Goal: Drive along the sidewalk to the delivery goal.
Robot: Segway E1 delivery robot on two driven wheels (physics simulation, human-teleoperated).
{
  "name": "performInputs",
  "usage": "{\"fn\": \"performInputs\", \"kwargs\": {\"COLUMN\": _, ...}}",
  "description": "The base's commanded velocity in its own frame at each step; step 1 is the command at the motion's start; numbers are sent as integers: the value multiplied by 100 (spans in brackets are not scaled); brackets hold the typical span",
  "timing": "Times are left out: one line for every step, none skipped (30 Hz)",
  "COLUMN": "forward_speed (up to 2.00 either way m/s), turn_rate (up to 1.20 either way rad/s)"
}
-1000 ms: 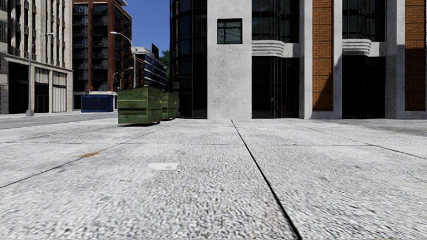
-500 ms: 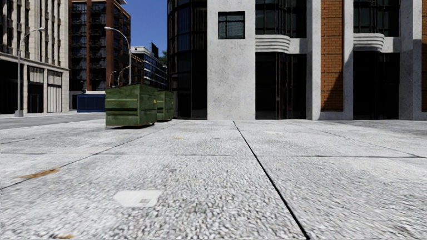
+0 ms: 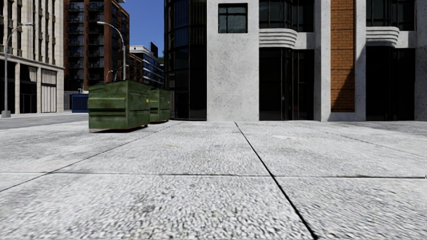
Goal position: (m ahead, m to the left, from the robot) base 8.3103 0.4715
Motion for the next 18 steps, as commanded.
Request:
{"fn": "performInputs", "kwargs": {"forward_speed": 198, "turn_rate": 0}}
{"fn": "performInputs", "kwargs": {"forward_speed": 198, "turn_rate": 0}}
{"fn": "performInputs", "kwargs": {"forward_speed": 198, "turn_rate": 0}}
{"fn": "performInputs", "kwargs": {"forward_speed": 198, "turn_rate": 0}}
{"fn": "performInputs", "kwargs": {"forward_speed": 198, "turn_rate": 0}}
{"fn": "performInputs", "kwargs": {"forward_speed": 198, "turn_rate": 0}}
{"fn": "performInputs", "kwargs": {"forward_speed": 198, "turn_rate": 0}}
{"fn": "performInputs", "kwargs": {"forward_speed": 198, "turn_rate": 0}}
{"fn": "performInputs", "kwargs": {"forward_speed": 198, "turn_rate": 0}}
{"fn": "performInputs", "kwargs": {"forward_speed": 198, "turn_rate": 0}}
{"fn": "performInputs", "kwargs": {"forward_speed": 198, "turn_rate": 0}}
{"fn": "performInputs", "kwargs": {"forward_speed": 198, "turn_rate": 0}}
{"fn": "performInputs", "kwargs": {"forward_speed": 198, "turn_rate": 0}}
{"fn": "performInputs", "kwargs": {"forward_speed": 198, "turn_rate": 0}}
{"fn": "performInputs", "kwargs": {"forward_speed": 198, "turn_rate": 0}}
{"fn": "performInputs", "kwargs": {"forward_speed": 198, "turn_rate": 0}}
{"fn": "performInputs", "kwargs": {"forward_speed": 198, "turn_rate": 0}}
{"fn": "performInputs", "kwargs": {"forward_speed": 198, "turn_rate": 0}}
